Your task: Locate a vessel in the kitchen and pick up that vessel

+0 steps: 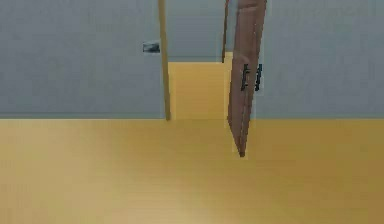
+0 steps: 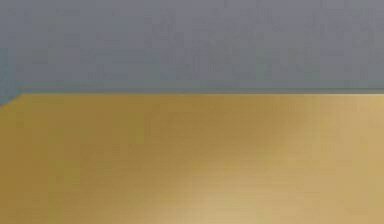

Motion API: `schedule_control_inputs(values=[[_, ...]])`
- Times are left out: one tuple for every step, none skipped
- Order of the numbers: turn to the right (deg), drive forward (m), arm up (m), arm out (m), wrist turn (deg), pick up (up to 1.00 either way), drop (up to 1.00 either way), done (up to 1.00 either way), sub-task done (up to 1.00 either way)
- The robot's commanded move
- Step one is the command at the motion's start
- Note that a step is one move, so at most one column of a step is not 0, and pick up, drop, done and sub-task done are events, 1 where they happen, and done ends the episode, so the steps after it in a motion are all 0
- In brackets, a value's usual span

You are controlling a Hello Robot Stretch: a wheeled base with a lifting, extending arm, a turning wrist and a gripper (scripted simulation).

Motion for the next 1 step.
schedule_control_inputs(values=[[3.0, 0.0, 0.0, 0.0, 0.0, 0.0, 0.0, 0.0, 0.0]])
